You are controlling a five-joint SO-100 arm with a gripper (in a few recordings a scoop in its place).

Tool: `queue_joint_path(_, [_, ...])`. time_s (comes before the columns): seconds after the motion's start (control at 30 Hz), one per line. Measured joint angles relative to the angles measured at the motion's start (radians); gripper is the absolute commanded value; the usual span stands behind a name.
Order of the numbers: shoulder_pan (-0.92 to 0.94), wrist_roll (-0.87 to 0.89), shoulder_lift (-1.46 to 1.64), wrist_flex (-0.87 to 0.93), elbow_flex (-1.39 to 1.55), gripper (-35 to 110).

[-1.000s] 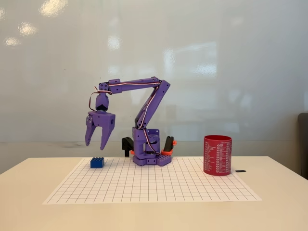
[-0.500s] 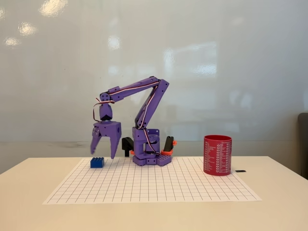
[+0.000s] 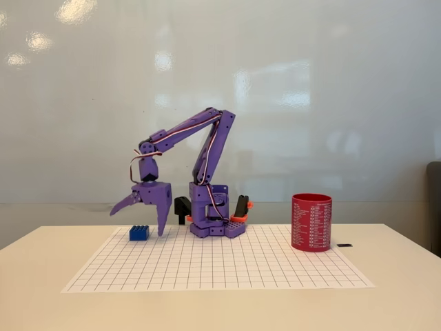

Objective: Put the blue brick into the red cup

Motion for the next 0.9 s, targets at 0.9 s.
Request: queue_joint_path(0.9, [-0.038,0.002,-0.028,0.058,-0.233,-1])
